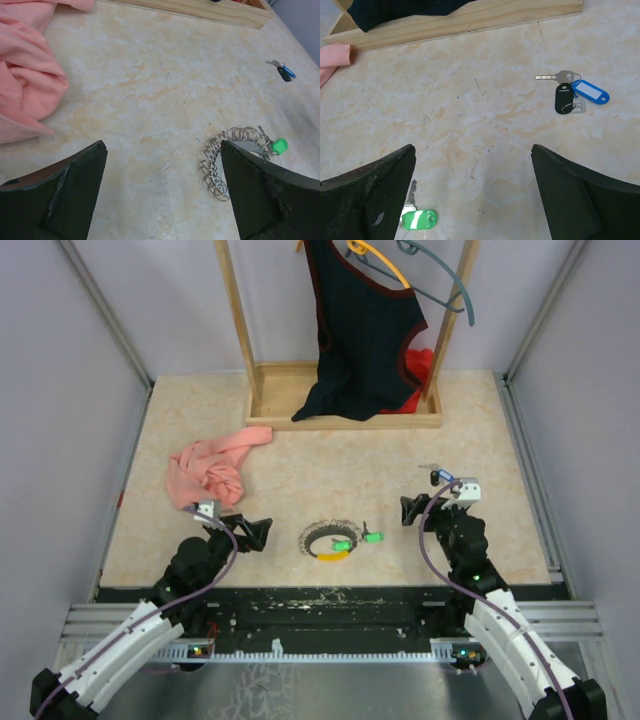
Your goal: Put the keys on the keyring
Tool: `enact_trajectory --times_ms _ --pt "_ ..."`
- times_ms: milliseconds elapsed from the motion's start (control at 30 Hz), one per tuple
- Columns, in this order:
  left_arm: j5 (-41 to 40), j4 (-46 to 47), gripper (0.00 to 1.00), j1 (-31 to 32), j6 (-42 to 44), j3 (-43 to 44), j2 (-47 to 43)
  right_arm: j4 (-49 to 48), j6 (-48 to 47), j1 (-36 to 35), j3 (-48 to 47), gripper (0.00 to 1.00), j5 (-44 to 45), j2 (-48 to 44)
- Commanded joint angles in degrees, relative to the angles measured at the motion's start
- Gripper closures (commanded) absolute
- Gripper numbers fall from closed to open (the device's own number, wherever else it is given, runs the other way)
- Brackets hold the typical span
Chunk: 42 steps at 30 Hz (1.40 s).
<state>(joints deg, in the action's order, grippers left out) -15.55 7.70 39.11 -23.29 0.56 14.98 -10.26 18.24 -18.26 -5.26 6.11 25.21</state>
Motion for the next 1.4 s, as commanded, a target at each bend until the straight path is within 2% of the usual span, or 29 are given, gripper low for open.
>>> enact_trajectory --times_ms 0,133,267,400,533,633,800,1033,1133,1300,1367 --pt "-0.22 1.52 0.01 0.0 0.42 -0.82 -0.57 -3.96 0.85 -0.34 -1.57 0.01 -0.73 0.43" --pt "0.31 1.66 0.01 0.0 0.6 -0.9 -0.51 -7.61 1.84 -0.32 -1.08 0.01 -3.11 3.34" --pt "1.15 2.07 0.0 0.0 1.0 -0.91 -0.24 -10.79 8.24 -0.36 -0.13 0.01 -2.29 8.24" --pt "1.81 2.24 0.01 0.0 1.24 -0.97 -0.05 -8.02 5.22 -0.33 -2.5 0.02 -6.39 11.27" --pt "3.8 5.54 0.0 0.0 3.16 -1.89 0.68 -3.83 5.14 -0.37 -5.88 0.09 -8.81 13.92" --pt "7.9 6.1 0.0 0.0 5.16 0.08 2.8 -0.34 4.78 -0.95 -9.09 0.15 -11.19 19.46" --pt "16.54 8.9 0.02 0.0 5.74 5.33 14.93 -0.88 6.87 -8.38 -14.29 0.27 -12.47 31.07" --pt "26.72 16.93 0.13 0.24 3.68 9.87 35.94 0.02 10.01 -15.95 -20.89 0.45 -11.33 41.49" --pt "29.07 19.03 0.19 0.28 2.99 10.57 40.91 0.21 11.72 -16.44 -20.99 0.52 -11.36 42.94" --pt "31.22 20.62 0.25 0.44 1.73 10.85 44.86 1.28 13.28 -16.63 -20.69 0.56 -10.4 45.28" --pt "32.02 20.77 0.31 0.51 1.26 10.97 46.25 0.03 14.02 -16.63 -19.98 0.59 -11.79 46.13"
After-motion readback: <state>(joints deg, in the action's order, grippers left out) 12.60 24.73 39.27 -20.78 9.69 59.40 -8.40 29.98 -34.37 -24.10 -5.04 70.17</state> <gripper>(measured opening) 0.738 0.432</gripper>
